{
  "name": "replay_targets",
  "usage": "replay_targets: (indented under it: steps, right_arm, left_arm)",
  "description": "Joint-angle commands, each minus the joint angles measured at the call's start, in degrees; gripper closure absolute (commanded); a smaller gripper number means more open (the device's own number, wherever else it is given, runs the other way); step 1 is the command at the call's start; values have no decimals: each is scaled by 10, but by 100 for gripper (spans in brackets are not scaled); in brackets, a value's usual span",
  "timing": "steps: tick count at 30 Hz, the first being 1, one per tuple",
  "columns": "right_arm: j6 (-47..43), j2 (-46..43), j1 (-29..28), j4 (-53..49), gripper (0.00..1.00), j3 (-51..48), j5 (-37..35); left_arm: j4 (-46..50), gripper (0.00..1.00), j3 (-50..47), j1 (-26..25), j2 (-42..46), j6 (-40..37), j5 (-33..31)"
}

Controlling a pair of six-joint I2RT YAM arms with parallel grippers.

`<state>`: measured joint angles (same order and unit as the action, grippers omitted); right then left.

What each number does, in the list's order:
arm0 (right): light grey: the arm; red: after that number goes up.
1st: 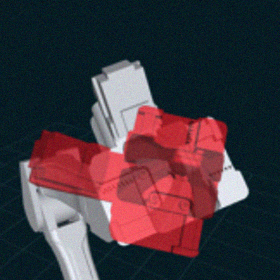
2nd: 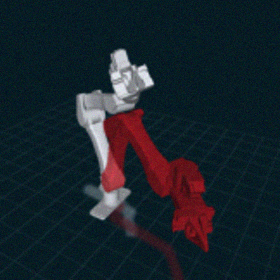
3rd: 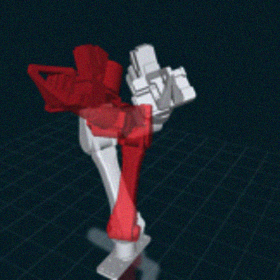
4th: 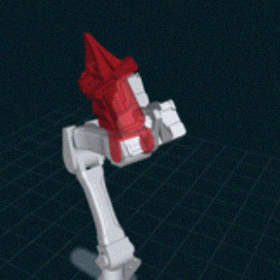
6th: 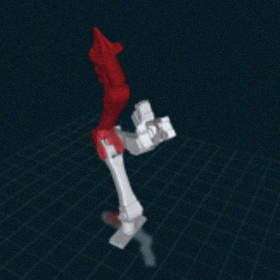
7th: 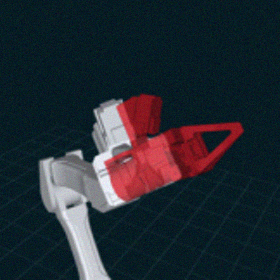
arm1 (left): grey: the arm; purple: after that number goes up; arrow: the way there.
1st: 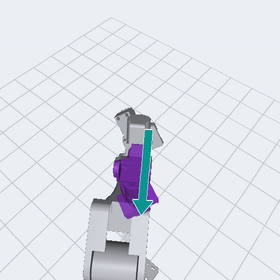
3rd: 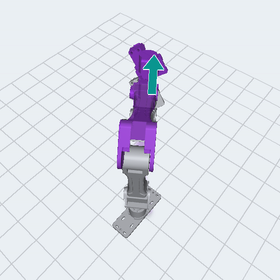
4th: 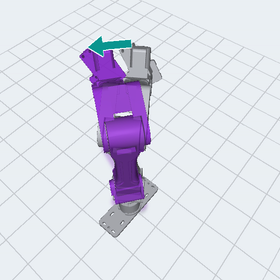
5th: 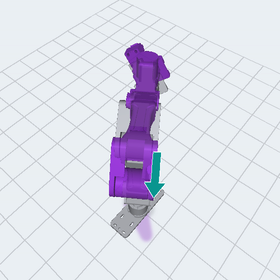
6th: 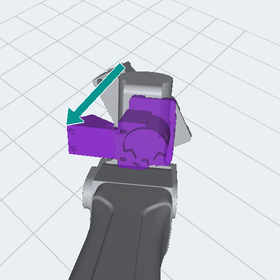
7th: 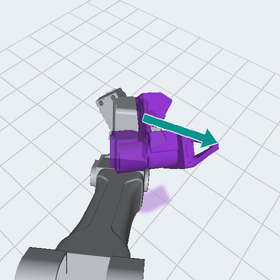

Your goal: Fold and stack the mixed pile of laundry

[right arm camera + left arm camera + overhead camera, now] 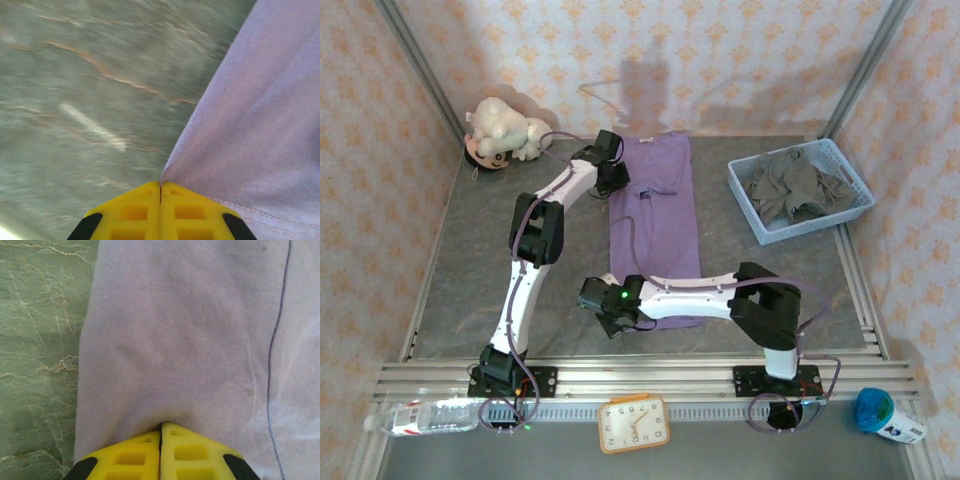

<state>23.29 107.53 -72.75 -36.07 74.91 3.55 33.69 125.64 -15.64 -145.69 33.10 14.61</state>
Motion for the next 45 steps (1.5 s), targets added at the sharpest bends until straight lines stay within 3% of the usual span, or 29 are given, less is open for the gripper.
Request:
replay_targets:
  steps: [1,4,10,14,21,24,28,33,36,38,45]
  right_arm:
    - [4,-5,-12,-7,100,22,41]
    - [4,16,-12,-24,98,39,37]
    - [7,-5,-9,-13,68,28,37]
    - [26,-34,24,18,60,-8,46]
    - [13,26,37,-5,63,26,1]
    - [10,69,39,-30,74,58,1]
    - [-1,79,36,-23,88,62,48]
    - [12,41,37,40,93,31,207]
    - [23,24,39,43,92,28,210]
    - [31,10,51,36,89,25,180]
    - [72,-70,118,23,79,-12,57]
  left_arm:
    - [50,92,-6,10,-48,5,-12]
    - [52,92,-5,10,-50,6,-8]
    - [54,92,-4,10,-51,2,-7]
    - [56,91,-1,10,-53,0,-6]
    - [59,91,0,10,-57,-1,-7]
    - [59,91,1,11,-60,-1,-6]
    - [62,91,9,11,-66,1,-5]
    - [69,91,31,12,-77,3,3]
    - [70,90,38,12,-79,5,8]
    - [67,87,37,12,-75,4,18]
    - [58,45,36,12,-31,4,63]
